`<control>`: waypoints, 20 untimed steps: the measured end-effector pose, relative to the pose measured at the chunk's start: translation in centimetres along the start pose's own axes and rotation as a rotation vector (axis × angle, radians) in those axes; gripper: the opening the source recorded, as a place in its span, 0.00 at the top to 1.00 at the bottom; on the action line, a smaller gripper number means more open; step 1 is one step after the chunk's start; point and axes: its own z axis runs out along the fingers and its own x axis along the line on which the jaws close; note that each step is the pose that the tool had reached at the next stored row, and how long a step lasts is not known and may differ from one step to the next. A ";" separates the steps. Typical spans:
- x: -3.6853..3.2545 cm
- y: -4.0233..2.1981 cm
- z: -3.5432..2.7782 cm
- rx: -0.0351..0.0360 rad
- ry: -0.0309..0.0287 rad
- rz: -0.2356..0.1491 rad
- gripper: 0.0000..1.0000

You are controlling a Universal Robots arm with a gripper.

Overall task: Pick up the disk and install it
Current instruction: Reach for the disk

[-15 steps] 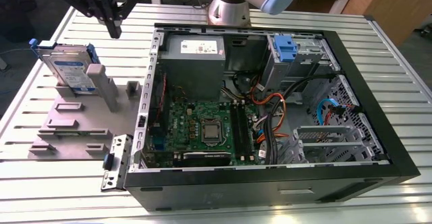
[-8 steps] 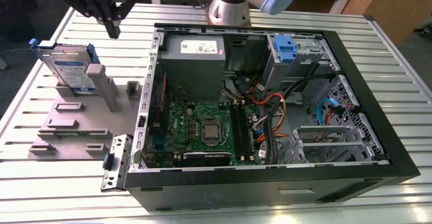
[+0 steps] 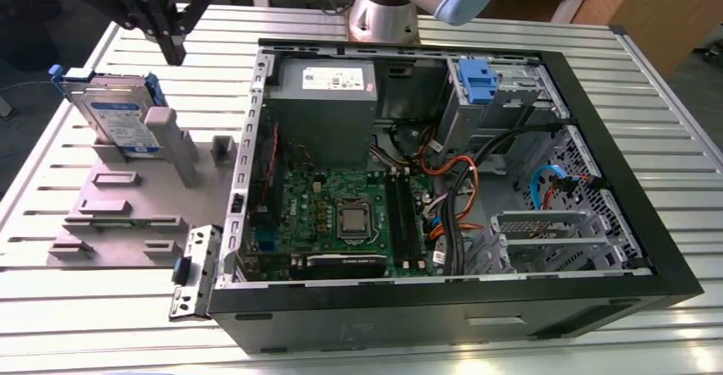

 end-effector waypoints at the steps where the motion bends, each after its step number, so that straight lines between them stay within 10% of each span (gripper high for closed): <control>1: 0.15 -0.01 0.07 0.0000 0.0000 0.000 0.89; 20: 3.98 -0.35 1.41 0.0000 0.0000 0.000 0.89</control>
